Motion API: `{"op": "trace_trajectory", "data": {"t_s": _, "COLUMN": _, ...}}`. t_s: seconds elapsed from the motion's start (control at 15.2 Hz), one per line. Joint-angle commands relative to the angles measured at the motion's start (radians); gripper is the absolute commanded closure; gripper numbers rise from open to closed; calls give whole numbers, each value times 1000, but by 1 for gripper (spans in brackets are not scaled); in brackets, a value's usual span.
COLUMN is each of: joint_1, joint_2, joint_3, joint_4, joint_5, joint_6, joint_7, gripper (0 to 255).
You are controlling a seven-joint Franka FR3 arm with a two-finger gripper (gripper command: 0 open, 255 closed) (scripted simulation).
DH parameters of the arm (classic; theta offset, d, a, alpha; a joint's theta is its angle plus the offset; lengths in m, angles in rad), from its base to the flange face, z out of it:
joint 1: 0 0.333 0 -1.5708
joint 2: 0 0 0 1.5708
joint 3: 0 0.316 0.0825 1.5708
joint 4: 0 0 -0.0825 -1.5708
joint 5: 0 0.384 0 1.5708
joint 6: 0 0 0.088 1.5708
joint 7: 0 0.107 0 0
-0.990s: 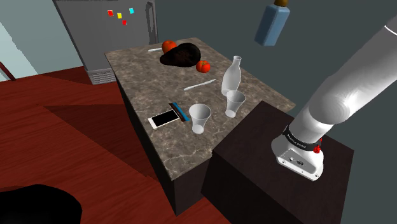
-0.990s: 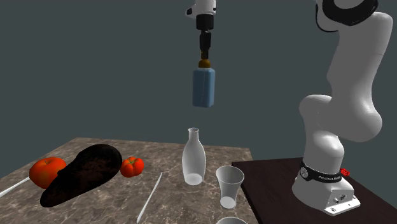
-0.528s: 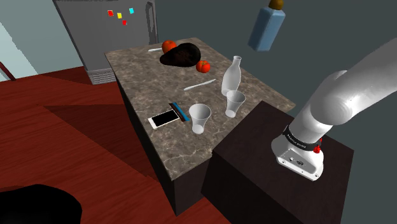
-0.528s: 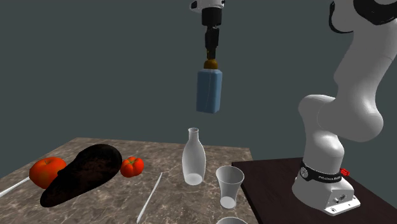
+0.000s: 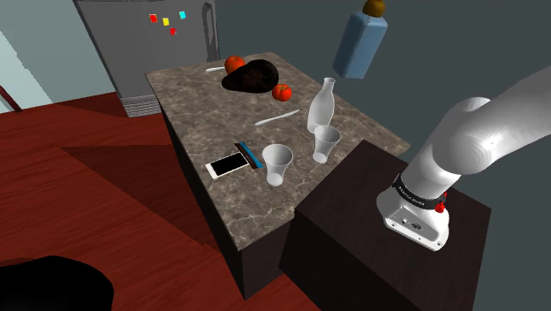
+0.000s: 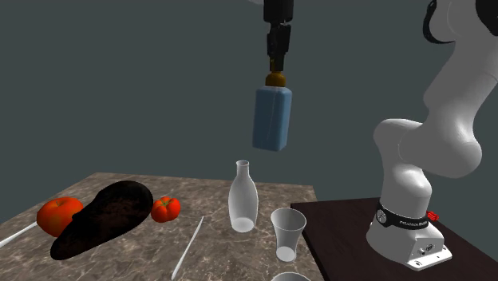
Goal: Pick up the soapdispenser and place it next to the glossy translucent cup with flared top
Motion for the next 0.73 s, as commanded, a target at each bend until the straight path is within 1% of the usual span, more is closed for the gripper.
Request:
{"op": "trace_trajectory", "data": {"t_s": 0.0, "joint_1": 10, "joint_2": -35, "joint_3": 43, "joint_4": -46, "joint_5": 14, "joint_6": 6, "joint_7": 56, "gripper": 255}}
{"op": "trace_trajectory", "data": {"t_s": 0.33, "joint_1": 38, "joint_2": -79, "joint_3": 144, "joint_4": -87, "joint_5": 62, "joint_6": -4, "joint_7": 181, "gripper": 255}}
{"op": "trace_trajectory", "data": {"t_s": 0.66, "joint_1": 68, "joint_2": -97, "joint_3": 245, "joint_4": -101, "joint_5": 117, "joint_6": -10, "joint_7": 306, "gripper": 255}}
